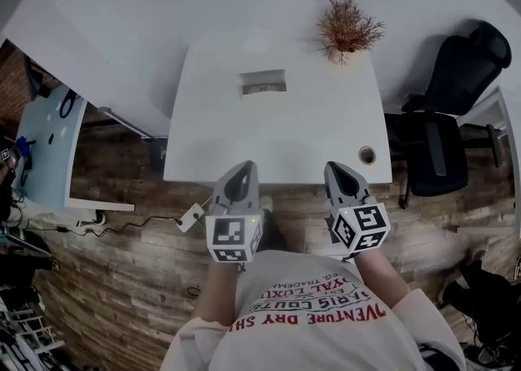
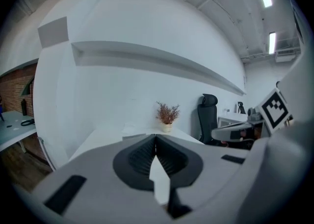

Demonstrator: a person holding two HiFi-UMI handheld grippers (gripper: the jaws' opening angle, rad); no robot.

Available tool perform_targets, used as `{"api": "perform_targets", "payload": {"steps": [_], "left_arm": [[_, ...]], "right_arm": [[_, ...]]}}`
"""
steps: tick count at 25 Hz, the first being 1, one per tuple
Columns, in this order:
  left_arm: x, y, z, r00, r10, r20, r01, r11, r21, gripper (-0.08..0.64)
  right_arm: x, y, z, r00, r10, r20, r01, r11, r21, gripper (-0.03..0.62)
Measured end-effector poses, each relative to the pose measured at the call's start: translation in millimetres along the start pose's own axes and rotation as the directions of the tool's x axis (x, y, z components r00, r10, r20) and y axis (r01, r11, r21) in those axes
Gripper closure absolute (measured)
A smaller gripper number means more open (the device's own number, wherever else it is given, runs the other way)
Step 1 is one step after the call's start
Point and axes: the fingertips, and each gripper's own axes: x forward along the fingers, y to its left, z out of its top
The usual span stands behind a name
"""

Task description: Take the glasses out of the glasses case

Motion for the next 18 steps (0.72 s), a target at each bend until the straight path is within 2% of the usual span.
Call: {"api": "perform_targets", "payload": {"steps": [9, 13, 18], "left_arm": [[102.6, 82.7, 38.9, 0.997, -0.080, 0.005, 0.080, 0.997, -0.010, 0.552], [136.6, 125.0, 41.0, 0.996, -0.089, -0.008, 0.088, 0.996, -0.033, 0.552], [173.3, 154.3, 36.2, 0.993, -0.113, -0.045, 0.112, 0.993, -0.044, 0.552]], "right_arm": [[116.6, -25.0, 53.7, 0.996, -0.093, 0.000, 0.093, 0.995, 0.018, 0.580], [170.0, -19.2, 65.1, 0.997, -0.080, -0.010, 0.080, 0.997, 0.017, 0.580], [227.2, -14.7, 71.6, 0.997, -0.058, -0.048, 0.058, 0.998, -0.001, 0.580]]}}
